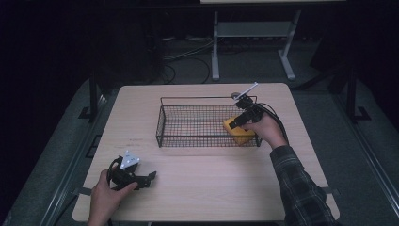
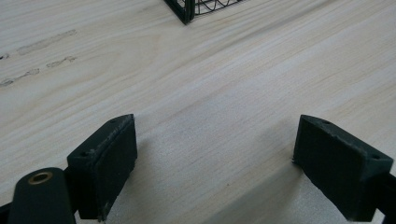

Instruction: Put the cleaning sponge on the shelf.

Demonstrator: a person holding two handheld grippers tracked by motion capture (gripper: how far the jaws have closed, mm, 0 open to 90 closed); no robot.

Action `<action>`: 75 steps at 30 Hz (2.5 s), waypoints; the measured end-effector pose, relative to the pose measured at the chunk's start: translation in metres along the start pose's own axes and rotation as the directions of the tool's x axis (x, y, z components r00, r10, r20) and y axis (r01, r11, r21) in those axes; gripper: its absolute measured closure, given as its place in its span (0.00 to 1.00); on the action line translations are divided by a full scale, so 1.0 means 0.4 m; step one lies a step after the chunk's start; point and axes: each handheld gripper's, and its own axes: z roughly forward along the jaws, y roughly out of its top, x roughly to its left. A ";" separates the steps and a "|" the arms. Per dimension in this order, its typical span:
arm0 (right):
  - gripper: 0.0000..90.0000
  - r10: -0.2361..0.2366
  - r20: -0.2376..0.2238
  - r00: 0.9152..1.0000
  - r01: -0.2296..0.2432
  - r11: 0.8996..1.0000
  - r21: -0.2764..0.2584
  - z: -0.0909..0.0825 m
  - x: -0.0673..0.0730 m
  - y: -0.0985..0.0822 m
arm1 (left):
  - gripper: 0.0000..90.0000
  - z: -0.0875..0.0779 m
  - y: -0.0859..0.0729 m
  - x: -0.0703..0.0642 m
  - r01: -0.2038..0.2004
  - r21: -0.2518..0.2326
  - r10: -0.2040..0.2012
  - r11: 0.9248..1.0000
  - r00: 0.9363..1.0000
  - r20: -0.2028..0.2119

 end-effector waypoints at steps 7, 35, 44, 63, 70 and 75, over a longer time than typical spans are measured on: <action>0.16 -0.019 0.000 1.000 0.019 0.999 -0.033 -0.039 0.013 -0.017 | 0.14 0.000 0.000 0.000 0.000 0.000 0.000 1.000 1.000 0.000; 0.15 -0.070 -0.055 0.996 0.061 0.986 -0.153 -0.159 0.072 -0.223 | 0.14 0.000 0.000 0.000 0.000 0.000 0.000 1.000 1.000 0.000; 0.15 -0.085 -0.046 0.995 0.077 0.984 -0.160 -0.155 0.093 -0.307 | 0.14 0.000 0.000 0.000 -0.002 0.000 0.002 1.000 1.000 -0.001; 0.11 -0.037 0.021 0.999 0.041 0.977 -0.210 -0.088 0.075 -0.478 | 0.14 0.001 0.000 0.000 0.000 -0.003 0.000 1.000 1.000 0.000; 0.11 -0.045 0.039 0.998 0.052 0.974 -0.219 -0.068 0.073 -0.517 | 0.14 0.000 0.000 0.000 -0.002 -0.001 0.002 1.000 1.000 0.000; 0.10 -0.052 0.046 0.998 0.061 0.974 -0.220 -0.058 0.073 -0.532 | 0.14 0.000 0.000 0.000 -0.002 -0.001 0.002 1.000 1.000 0.000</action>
